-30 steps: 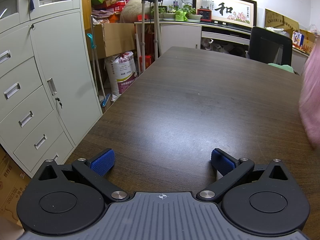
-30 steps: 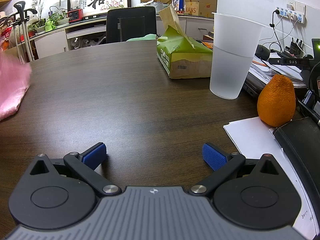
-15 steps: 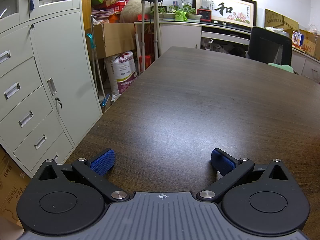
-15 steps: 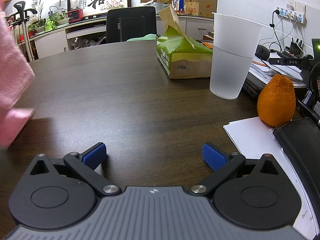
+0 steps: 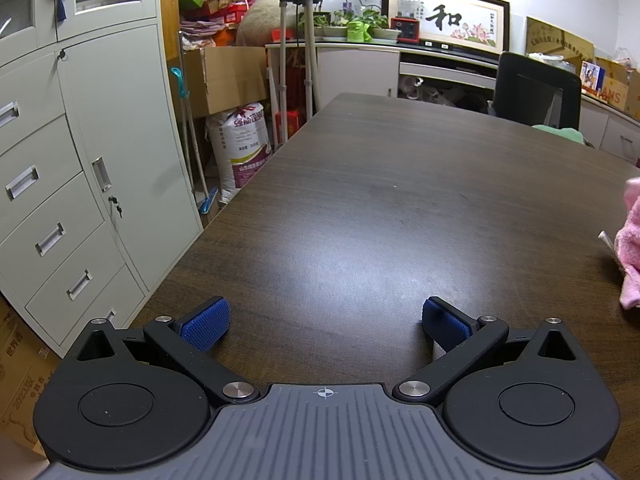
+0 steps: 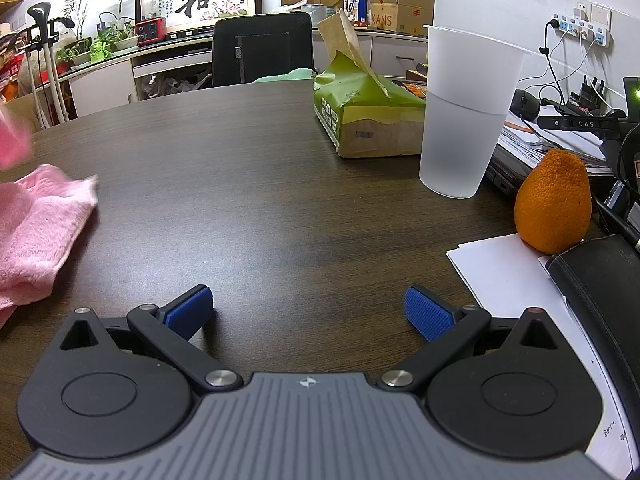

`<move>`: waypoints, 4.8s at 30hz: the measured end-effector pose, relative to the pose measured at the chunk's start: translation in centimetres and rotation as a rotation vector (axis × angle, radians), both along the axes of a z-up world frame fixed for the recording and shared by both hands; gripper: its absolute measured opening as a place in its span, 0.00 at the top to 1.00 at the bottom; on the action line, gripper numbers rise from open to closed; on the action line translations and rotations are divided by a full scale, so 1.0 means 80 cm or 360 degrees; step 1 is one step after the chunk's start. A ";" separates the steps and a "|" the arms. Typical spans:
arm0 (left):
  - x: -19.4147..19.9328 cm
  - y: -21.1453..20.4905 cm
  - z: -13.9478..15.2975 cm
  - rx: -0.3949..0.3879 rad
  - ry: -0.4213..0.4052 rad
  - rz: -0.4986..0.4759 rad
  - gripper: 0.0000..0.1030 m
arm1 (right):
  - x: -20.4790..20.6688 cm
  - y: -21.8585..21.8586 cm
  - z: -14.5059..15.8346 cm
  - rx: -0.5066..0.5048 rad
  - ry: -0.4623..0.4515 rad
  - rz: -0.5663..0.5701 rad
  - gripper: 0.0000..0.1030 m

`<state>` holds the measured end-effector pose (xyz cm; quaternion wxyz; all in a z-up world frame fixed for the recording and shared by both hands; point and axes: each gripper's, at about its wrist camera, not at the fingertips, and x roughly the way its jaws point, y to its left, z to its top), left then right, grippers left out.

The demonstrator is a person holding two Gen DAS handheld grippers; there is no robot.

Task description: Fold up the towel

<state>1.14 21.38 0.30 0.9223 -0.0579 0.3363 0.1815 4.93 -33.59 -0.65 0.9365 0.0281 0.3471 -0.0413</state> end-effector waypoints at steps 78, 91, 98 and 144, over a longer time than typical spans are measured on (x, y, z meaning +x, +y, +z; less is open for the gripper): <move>0.000 0.000 -0.001 0.0001 0.0002 0.0002 0.00 | 0.006 0.002 0.002 0.0007 -0.0002 0.0010 0.00; 0.001 0.000 -0.001 0.0000 0.0002 0.0005 0.00 | 0.004 0.001 0.001 0.0002 0.0000 0.0011 0.00; 0.002 -0.001 -0.001 0.0001 0.0002 0.0014 0.00 | 0.003 0.001 0.001 0.0001 0.0000 0.0008 0.00; 0.024 -0.204 0.010 0.0164 -0.0108 -0.0599 0.00 | 0.001 0.001 0.002 0.0004 0.0001 0.0010 0.00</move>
